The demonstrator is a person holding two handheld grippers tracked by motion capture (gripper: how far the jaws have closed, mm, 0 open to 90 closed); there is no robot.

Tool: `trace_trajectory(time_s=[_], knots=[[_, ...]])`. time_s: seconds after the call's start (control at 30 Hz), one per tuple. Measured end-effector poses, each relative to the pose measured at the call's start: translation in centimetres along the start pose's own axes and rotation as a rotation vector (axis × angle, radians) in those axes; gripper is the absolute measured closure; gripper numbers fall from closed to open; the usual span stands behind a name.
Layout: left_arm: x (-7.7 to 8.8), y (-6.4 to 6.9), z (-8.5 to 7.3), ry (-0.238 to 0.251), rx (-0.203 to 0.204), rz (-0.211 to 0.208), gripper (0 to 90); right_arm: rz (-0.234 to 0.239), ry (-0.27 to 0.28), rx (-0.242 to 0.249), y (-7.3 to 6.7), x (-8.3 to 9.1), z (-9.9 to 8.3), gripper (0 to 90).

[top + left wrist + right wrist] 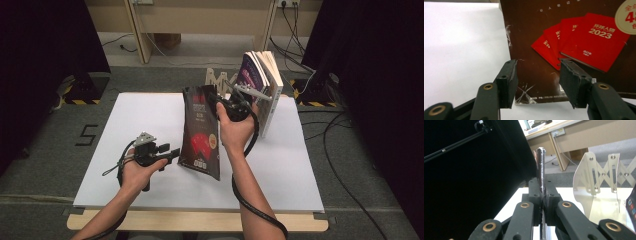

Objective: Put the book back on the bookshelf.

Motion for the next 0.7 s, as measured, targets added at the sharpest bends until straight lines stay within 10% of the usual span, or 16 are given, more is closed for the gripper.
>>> trace_trajectory(time_s=[0.7], knots=[[-2.6, 4.7, 5.2, 0.039, -0.048, -0.051, 41.5, -0.028, 0.010, 0.000, -0.5, -0.5, -0.8, 85.1]])
Point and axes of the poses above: each handheld gripper's, and its own axes: x roughly backward along the jaws, z roughly out of its top, y roughly to its right, the point moved 7 cm from there along -x, roughly forward along the jaws, and after that the axes turned 11 degrees about -z, right-handed, at the moved point
